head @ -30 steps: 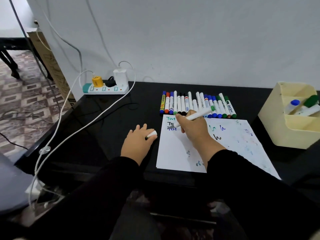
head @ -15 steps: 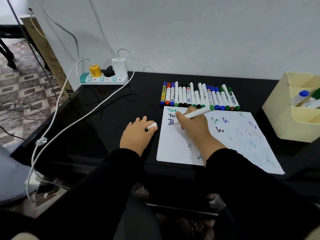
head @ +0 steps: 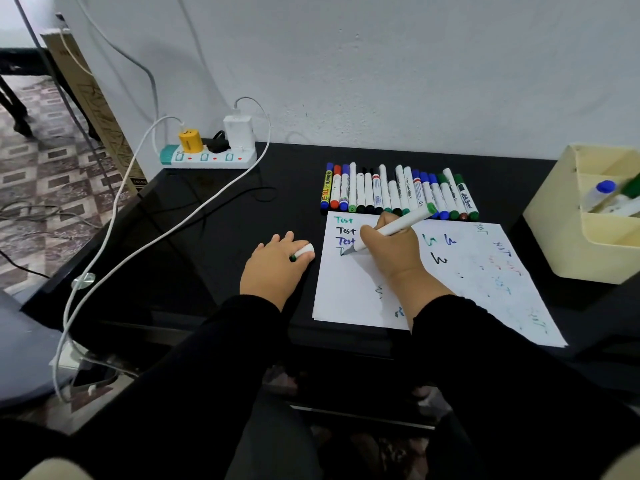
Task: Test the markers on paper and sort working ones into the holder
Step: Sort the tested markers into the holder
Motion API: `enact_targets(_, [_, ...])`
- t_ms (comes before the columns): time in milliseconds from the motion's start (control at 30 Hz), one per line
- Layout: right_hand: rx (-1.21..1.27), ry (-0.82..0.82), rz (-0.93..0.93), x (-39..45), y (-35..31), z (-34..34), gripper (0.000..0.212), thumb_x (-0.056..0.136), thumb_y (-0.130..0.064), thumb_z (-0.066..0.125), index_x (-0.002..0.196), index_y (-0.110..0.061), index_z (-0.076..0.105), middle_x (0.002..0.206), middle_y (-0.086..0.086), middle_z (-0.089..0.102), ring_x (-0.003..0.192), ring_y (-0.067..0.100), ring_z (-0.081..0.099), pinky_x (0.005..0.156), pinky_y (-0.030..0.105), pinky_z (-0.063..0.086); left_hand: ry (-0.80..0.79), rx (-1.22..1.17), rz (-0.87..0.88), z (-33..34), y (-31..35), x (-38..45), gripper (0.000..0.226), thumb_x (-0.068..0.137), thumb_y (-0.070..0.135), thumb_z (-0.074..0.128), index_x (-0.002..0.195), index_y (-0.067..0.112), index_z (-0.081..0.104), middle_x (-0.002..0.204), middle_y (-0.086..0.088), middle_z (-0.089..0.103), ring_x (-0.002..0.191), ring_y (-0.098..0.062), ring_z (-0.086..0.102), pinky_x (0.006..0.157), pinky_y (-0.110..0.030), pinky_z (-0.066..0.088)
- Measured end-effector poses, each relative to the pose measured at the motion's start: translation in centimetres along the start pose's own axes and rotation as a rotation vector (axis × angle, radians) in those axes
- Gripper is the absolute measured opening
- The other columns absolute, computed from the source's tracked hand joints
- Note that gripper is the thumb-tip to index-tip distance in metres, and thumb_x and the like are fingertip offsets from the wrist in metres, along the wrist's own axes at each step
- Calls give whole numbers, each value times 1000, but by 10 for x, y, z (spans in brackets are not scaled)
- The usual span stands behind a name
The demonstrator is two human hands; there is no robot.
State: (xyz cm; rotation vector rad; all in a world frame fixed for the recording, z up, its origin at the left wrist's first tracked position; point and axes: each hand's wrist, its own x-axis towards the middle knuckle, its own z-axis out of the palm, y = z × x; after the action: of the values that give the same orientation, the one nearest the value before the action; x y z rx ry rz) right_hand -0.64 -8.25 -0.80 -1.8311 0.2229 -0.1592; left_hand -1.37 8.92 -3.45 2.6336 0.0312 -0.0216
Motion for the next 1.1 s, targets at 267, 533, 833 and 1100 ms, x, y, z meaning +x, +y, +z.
enact_targets(267, [-23, 29, -20, -1, -2, 0, 35, 85, -8, 55, 63, -17, 30, 61, 0, 31, 55, 12, 32, 53, 22, 29, 5, 0, 4, 1, -1, 0, 36, 97, 40, 40, 131, 36, 50, 153, 5, 27, 143, -14, 16, 116, -33, 9])
enact_targets(533, [-11, 77, -24, 1, 0, 0, 34, 83, -6, 53, 62, -16, 28, 60, 1, 32, 55, 13, 31, 53, 25, 29, 13, -6, 12, 1, -1, -1, 36, 97, 40, 40, 132, 35, 49, 153, 5, 27, 143, -14, 16, 116, -32, 8])
enact_targets(833, [0, 97, -31, 1, 2, -1, 33, 84, -6, 51, 62, -16, 28, 59, 1, 32, 54, 13, 31, 53, 24, 29, 5, -8, 4, 2, -3, 0, 35, 97, 42, 39, 130, 36, 50, 153, 5, 27, 144, -16, 15, 116, -35, 9])
enact_targets(1100, [21, 124, -25, 3, 4, -1, 34, 84, -7, 51, 62, -16, 28, 61, 1, 31, 57, 14, 30, 55, 26, 29, 10, -13, 14, 3, -4, 0, 35, 97, 41, 39, 129, 35, 51, 153, 4, 27, 144, -17, 15, 117, -36, 10])
